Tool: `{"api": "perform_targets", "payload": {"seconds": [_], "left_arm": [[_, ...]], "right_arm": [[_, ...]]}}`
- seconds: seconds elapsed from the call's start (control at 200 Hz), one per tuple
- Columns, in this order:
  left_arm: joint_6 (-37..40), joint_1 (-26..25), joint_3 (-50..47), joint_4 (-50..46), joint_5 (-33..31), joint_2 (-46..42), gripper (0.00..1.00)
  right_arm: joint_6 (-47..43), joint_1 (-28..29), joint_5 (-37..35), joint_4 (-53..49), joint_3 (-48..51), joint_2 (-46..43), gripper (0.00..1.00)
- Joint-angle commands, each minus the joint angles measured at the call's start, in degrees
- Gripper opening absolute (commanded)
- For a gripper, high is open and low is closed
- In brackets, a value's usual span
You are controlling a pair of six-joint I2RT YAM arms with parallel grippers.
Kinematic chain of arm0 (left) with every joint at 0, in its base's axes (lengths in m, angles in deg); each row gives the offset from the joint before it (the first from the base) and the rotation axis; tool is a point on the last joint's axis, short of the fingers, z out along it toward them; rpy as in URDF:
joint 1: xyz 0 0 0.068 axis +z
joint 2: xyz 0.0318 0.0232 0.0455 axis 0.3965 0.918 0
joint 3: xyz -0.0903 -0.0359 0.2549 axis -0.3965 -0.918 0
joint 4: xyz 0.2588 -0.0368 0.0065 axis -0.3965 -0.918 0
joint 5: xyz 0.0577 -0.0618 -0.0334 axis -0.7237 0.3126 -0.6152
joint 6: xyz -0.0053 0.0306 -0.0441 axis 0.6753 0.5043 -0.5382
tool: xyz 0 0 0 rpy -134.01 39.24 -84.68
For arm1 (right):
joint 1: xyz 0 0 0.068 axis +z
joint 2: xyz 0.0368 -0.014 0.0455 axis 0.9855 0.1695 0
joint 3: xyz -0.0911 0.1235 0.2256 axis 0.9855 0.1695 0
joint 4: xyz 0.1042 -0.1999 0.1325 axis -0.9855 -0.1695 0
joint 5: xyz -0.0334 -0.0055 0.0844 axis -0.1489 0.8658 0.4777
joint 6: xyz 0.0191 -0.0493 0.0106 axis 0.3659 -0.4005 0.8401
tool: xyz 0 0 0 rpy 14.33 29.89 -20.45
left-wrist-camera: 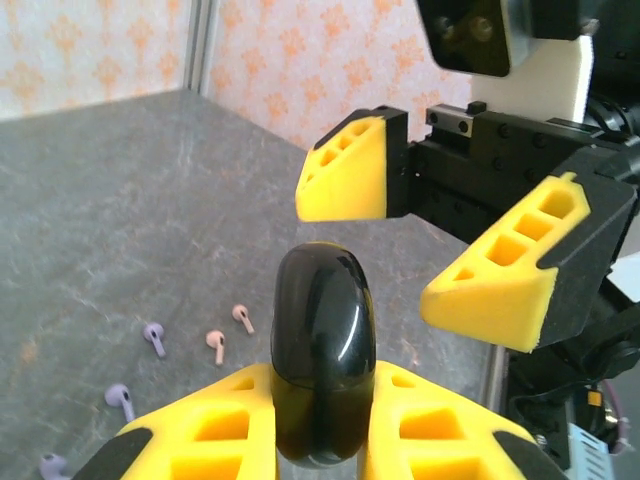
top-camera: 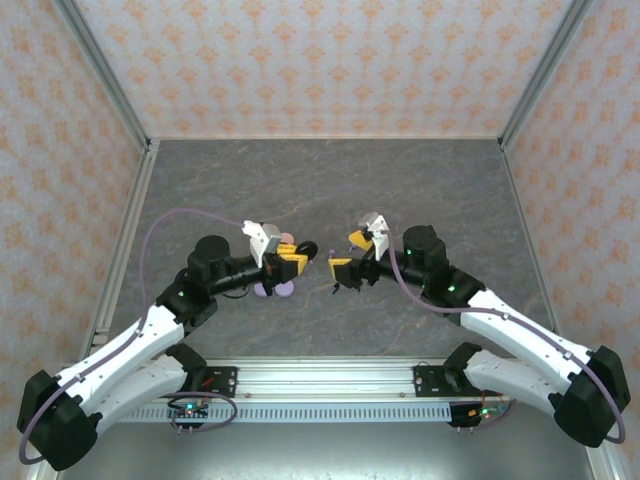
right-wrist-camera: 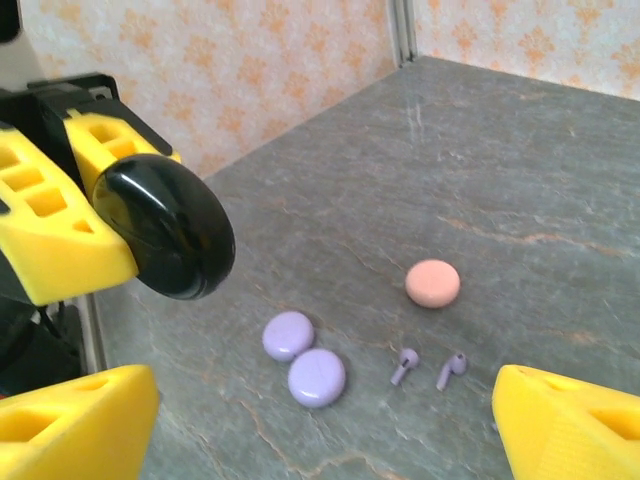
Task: Insert the wireless bluetooth earbuds into the charging case
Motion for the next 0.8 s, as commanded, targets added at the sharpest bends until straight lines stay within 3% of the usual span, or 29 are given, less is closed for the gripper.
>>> {"api": "perform_targets", "payload": {"seconds": [0.0, 0.47, 0.791], "left_arm": [[4.91, -0.47, -0.48, 2.13, -1.62, -0.53, 0.00], [7.90, -2.20, 1.55, -1.50, -1.40, 1.93, 0.00], [9.55, -2.90, 1.52, -1.88, -1.45, 2.64, 0.00]], "right_arm": [[4.07, -0.16, 2.83, 7.24, -1.32, 1.42, 0.86], [5.75, -0.10, 4.73, 12.31, -4.89, 8.69, 0.84], [4.31, -0.15, 1.50, 8.30, -7.89, 11.38, 0.84]]}}
